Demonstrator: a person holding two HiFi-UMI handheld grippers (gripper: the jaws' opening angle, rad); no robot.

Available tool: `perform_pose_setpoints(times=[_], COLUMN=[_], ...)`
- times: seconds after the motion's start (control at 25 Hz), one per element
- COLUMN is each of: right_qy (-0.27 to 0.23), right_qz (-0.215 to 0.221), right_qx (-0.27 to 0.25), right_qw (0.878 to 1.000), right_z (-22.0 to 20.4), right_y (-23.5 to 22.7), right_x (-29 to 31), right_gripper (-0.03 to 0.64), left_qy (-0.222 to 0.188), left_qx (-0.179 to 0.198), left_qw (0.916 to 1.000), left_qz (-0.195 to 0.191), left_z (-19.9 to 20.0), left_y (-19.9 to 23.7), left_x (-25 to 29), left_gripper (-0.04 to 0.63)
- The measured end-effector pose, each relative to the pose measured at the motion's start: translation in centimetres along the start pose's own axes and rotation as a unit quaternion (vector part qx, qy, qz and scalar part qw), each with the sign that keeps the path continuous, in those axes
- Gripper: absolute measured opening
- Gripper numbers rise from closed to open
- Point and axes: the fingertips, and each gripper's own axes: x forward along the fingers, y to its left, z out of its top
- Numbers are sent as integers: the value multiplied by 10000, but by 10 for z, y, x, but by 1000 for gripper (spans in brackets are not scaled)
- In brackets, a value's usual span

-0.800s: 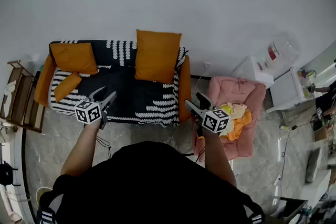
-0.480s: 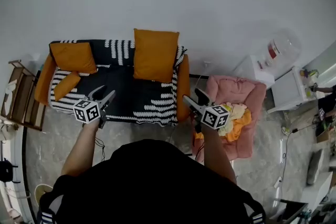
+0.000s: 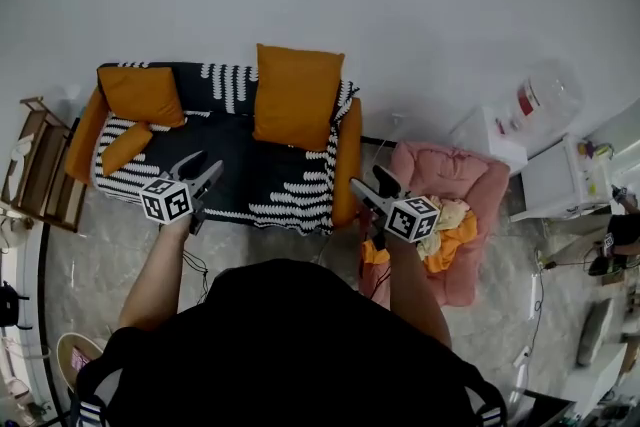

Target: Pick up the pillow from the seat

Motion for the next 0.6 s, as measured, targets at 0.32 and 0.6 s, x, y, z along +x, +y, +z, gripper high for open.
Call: perform_pose_setpoints(times=[0.32,0.6], right_qy=[27,10], right_qz=[174,256], right_qx=[191,472], right_qw=[9997,9986], right_z=[-1,-16], right_y=[-7,-6], right_x=[0,7], right_gripper=[367,367], left_qy=[116,252], left_qx=[-236,-285], left_qw=[9997,9993], left_qz=[24,-69], left_z=[-8,-13], left_y=[-9,-7], left_x=[5,8], left_gripper=[242,242])
